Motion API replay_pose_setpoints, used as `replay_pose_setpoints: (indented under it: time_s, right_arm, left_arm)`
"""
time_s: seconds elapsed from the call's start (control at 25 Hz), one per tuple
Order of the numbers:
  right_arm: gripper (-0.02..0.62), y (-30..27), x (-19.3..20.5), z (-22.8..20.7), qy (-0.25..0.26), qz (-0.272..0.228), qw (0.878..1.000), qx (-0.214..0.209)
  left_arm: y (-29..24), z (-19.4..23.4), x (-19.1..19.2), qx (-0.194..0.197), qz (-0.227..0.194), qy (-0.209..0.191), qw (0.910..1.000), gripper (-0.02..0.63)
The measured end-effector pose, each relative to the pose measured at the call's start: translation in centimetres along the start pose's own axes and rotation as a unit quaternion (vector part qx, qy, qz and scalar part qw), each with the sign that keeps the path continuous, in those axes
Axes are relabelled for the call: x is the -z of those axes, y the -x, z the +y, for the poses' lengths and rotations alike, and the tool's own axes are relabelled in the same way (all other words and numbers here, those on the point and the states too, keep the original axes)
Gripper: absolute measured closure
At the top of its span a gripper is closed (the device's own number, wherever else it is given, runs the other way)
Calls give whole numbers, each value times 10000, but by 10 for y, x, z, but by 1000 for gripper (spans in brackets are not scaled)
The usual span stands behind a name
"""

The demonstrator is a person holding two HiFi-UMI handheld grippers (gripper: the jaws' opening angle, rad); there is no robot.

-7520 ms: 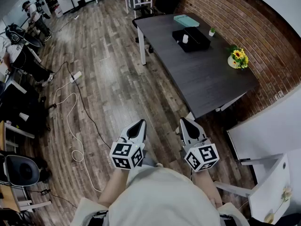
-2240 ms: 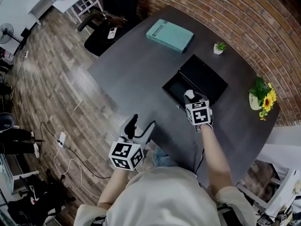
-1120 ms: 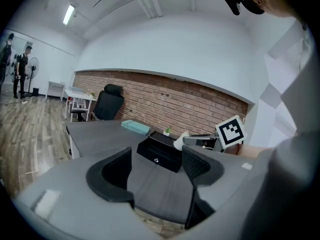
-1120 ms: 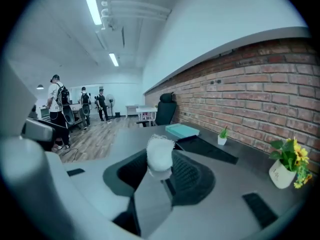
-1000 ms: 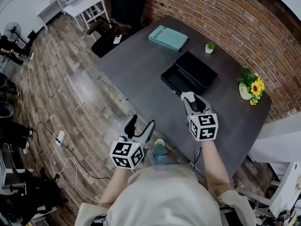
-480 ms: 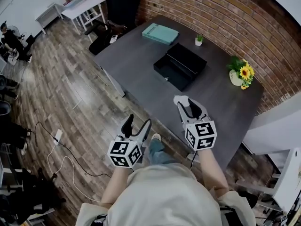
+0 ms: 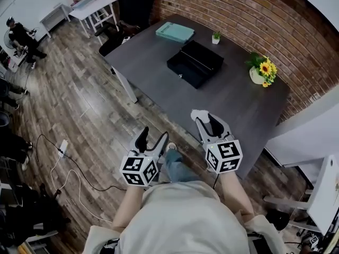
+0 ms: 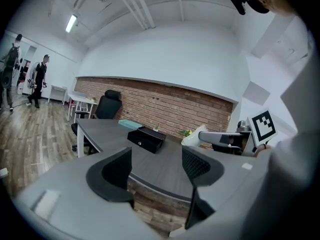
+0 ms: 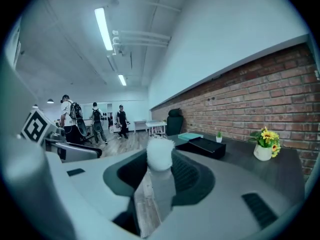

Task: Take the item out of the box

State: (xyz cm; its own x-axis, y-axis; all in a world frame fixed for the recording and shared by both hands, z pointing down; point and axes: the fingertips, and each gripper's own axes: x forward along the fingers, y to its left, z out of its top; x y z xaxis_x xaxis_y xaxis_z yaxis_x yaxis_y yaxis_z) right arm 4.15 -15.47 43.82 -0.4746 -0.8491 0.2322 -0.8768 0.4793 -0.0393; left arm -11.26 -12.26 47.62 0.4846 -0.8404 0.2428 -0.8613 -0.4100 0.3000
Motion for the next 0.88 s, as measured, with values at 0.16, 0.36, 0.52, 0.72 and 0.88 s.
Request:
replay_pose_setpoints:
  time_s: [0.16, 0.36, 0.52, 0.72, 0.88]
  right_arm:
    - [443, 22, 0, 8, -48, -49, 10000, 32]
    - [443, 40, -3, 6, 21, -138, 9999, 13]
    - [443, 48, -8, 2, 34, -158, 9999, -6]
    - [448, 52, -12, -2, 181, -196, 9996, 19]
    - [449, 59, -11, 0, 238, -237, 9994, 71]
  left_arm:
    - [14, -13, 3, 18, 10, -25, 10000, 288]
    - [22, -24, 0, -25, -138, -40, 9999, 288]
    - [24, -29, -4, -96, -211, 32, 9997, 288]
    - [24, -39, -7, -75, -253, -10, 9997, 288]
    - [28, -38, -4, -94, -222, -15, 9997, 288]
